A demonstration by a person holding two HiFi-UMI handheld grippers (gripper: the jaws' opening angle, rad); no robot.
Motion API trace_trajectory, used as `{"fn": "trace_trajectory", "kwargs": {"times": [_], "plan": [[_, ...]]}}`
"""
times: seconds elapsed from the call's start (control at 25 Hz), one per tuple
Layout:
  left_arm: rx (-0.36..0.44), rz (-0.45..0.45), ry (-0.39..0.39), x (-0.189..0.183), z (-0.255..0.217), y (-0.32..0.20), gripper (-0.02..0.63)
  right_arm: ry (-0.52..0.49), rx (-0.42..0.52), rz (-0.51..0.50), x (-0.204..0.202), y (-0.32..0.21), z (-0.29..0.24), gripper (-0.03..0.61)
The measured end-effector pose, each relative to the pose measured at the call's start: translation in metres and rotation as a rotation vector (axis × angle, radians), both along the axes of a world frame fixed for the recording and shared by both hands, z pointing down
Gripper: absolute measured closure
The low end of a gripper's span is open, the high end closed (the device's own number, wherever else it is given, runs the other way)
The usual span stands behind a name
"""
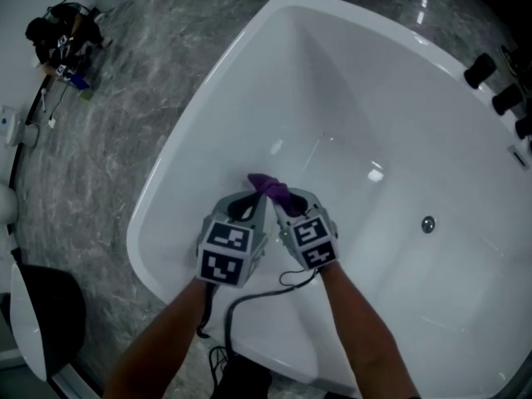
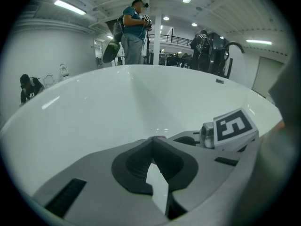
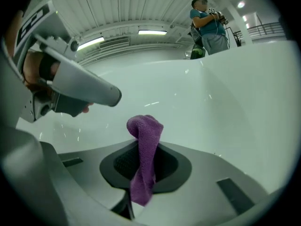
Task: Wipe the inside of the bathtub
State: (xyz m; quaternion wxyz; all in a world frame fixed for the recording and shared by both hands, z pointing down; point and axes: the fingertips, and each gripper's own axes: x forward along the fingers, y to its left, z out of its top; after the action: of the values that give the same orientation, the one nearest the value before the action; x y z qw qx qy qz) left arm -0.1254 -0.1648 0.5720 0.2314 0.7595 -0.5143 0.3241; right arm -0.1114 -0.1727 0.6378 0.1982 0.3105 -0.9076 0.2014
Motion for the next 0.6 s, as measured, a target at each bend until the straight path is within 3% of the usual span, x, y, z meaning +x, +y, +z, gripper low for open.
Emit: {"fn": "trace_trajectory", "kwargs": {"times": [0.32,0.6], "plan": [[0.103,-0.062,0.095,0.01,-0.09,0.024,0.607,-0.031,0.07,0.098,0.044,0.011,-0.143,0.52],[0.286,-0.046,0.165,0.039,-0.215,0.049,0.607,-0.064,0.22,0.15,0.094,0.045,-0.293,0.518]]}}
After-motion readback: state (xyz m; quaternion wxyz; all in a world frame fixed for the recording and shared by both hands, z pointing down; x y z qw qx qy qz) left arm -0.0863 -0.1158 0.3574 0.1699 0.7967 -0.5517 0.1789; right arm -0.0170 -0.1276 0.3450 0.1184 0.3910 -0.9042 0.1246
